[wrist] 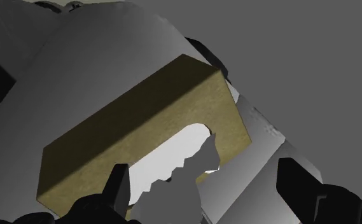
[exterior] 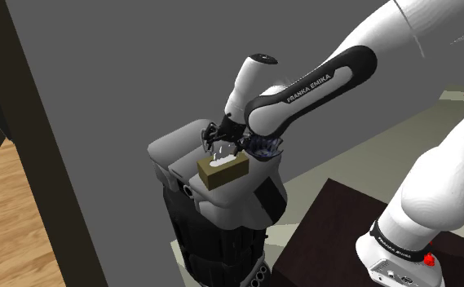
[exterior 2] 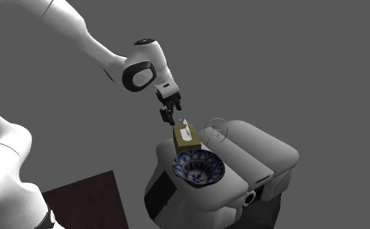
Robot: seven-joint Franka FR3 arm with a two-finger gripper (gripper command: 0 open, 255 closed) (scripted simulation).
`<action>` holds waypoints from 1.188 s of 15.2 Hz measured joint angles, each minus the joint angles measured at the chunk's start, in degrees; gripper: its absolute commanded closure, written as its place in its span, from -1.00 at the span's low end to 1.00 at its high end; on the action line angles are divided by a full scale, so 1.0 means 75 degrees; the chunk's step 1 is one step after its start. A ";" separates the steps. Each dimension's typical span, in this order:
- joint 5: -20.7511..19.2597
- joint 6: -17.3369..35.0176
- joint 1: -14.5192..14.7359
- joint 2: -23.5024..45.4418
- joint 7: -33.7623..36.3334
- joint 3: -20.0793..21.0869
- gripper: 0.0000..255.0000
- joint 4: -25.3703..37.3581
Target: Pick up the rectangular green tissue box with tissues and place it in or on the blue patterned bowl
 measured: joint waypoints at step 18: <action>-0.0946 0.0991 -0.0206 0.1112 0.0859 0.0145 1.00 0.0269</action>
